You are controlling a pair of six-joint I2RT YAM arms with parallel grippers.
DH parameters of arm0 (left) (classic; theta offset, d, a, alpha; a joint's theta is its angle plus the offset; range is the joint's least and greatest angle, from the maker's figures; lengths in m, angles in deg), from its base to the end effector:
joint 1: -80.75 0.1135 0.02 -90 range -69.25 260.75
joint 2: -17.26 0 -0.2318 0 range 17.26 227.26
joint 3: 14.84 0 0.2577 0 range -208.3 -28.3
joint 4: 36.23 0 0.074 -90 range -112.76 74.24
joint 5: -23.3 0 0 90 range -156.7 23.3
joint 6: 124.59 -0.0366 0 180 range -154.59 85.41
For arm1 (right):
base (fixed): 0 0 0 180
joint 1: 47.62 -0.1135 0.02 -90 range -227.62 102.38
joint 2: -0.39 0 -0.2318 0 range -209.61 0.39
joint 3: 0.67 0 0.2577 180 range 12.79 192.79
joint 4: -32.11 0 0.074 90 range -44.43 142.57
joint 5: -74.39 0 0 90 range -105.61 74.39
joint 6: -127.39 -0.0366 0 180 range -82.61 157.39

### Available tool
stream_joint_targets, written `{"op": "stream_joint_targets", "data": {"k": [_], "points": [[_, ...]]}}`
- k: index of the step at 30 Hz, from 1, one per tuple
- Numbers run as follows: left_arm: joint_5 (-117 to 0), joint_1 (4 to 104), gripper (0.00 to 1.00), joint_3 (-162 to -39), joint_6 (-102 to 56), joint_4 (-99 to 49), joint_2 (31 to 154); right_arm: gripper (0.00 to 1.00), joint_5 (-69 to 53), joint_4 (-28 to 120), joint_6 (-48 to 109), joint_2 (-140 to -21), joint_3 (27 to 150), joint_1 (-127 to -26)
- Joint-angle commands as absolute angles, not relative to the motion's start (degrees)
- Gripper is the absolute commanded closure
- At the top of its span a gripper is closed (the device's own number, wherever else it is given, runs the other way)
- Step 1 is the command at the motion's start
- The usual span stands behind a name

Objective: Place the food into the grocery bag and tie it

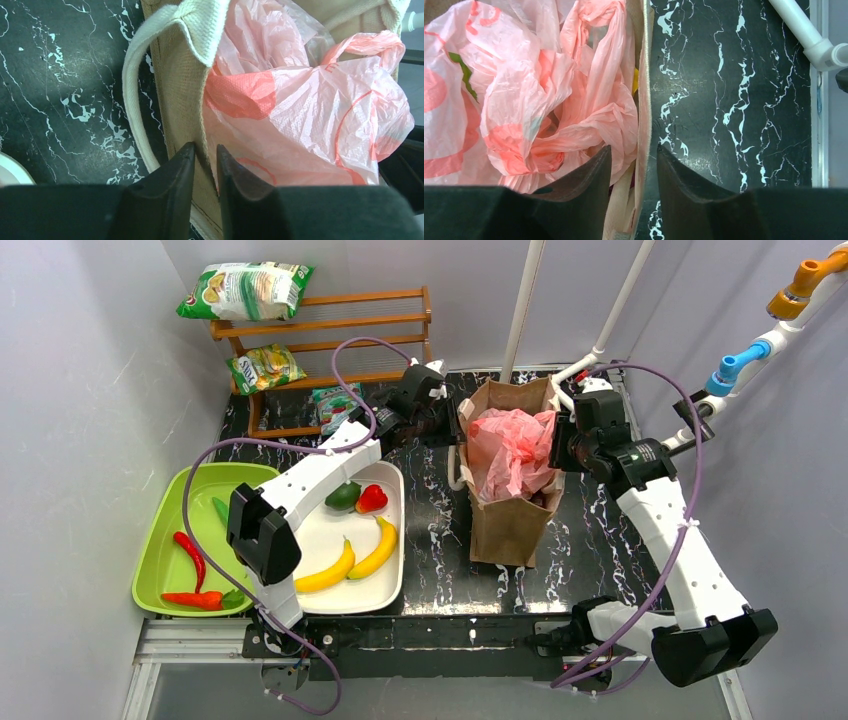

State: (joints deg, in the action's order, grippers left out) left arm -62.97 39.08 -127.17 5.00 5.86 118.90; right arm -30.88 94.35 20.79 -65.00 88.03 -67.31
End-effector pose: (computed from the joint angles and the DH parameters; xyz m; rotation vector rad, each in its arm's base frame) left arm 0.3079 -0.2772 0.3308 0.0821 2.2536 -0.8797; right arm 0.2341 0.0735 0.3575 0.0822 2.2209 0.0474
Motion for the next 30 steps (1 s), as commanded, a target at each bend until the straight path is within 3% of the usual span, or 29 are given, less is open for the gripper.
{"op": "stream_joint_targets", "data": {"k": [1, 4, 5, 6, 16, 30], "points": [[-61.05, 39.57, 0.84, -126.24, 4.88, 5.05, 118.45, 0.61, -30.52, 92.71, 20.17, -64.91, 86.79, -66.78], [-60.42, 39.54, 1.00, -125.92, 5.00, 4.93, 118.43, 0.80, -29.40, 92.77, 19.82, -65.15, 86.32, -66.79], [-60.21, 39.59, 1.00, -125.89, 5.01, 5.02, 118.43, 0.93, -29.04, 92.69, 19.77, -65.14, 86.32, -66.79], [-59.99, 39.55, 1.00, -125.83, 5.15, 5.00, 118.37, 0.99, -28.70, 92.68, 19.76, -65.18, 86.41, -66.78], [-57.62, 39.57, 1.00, -131.00, 7.21, 8.59, 114.07, 0.99, -22.33, 95.52, 19.63, -63.97, 94.07, -66.79], [-56.06, 39.61, 1.00, -124.92, 7.39, 9.92, 108.83, 0.99, -18.63, 94.92, 16.20, -60.20, 87.17, -66.78]]}}
